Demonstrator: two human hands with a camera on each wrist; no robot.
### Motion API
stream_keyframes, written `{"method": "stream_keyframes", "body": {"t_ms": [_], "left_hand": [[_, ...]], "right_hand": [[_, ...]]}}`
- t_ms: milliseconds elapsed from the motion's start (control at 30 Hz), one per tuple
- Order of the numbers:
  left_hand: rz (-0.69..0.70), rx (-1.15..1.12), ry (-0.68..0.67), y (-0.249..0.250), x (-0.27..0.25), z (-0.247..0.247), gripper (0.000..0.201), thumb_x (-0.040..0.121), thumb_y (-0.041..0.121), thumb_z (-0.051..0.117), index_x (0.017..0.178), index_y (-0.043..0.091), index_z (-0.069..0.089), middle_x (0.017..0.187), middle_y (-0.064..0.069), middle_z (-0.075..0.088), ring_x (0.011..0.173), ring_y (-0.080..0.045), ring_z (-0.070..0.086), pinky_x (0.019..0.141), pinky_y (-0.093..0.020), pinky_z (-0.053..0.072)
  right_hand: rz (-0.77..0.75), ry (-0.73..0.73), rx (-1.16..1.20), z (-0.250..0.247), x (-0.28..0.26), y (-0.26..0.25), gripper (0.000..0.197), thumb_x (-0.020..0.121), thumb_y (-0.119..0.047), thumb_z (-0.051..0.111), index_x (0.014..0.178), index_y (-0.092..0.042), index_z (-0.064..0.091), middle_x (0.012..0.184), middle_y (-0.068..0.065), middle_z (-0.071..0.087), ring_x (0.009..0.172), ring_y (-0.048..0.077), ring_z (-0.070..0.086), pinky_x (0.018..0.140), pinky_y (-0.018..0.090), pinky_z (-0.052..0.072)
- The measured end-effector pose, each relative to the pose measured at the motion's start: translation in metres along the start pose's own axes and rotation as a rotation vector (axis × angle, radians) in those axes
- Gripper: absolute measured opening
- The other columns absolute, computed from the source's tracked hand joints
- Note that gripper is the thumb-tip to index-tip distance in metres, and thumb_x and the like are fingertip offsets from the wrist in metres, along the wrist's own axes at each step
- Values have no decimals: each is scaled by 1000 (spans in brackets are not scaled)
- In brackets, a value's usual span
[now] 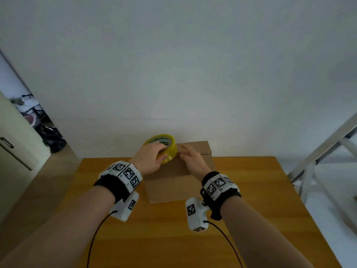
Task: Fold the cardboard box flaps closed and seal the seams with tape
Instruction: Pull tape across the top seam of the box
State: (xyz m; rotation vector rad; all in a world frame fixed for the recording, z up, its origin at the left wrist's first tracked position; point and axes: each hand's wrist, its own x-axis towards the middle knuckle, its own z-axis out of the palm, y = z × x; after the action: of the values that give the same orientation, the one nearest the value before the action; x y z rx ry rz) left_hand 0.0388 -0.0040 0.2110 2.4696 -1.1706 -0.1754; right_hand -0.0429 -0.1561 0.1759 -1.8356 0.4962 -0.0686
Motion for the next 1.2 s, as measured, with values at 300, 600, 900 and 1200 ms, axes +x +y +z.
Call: {"method": "stream_keyframes", "body": {"t_ms": [300,600,900,1200], "left_hand": [[4,51,-37,6,6,7,37,95,32,46,126,12,51,126,-5,53,114,-21,49,96,-33,41],[31,22,-10,7,5,9,37,95,28,46,128,11,49,129,-5,51,117,-20,48,98,-31,39],[73,15,130,10,0,19,24,91,21,53,114,12,54,109,-2,56,96,-18,53,79,-24,42],[73,-18,107,12,0,23,18,90,23,55,104,13,52,102,-2,56,85,-12,47,75,-23,42]], "right_hand": [[-51,179,156,-1,-1,4,20,92,-14,59,107,-6,70,96,4,67,89,14,58,79,24,46],[24,326,216,5,12,8,13,91,-19,60,95,-10,70,92,6,71,88,19,66,83,33,54],[61,244,287,0,13,-2,18,94,-11,55,86,-4,70,86,12,70,89,25,67,88,36,54],[83,354,-54,6,8,-5,19,95,-21,49,98,-7,62,88,3,61,74,13,52,53,19,36]]}}
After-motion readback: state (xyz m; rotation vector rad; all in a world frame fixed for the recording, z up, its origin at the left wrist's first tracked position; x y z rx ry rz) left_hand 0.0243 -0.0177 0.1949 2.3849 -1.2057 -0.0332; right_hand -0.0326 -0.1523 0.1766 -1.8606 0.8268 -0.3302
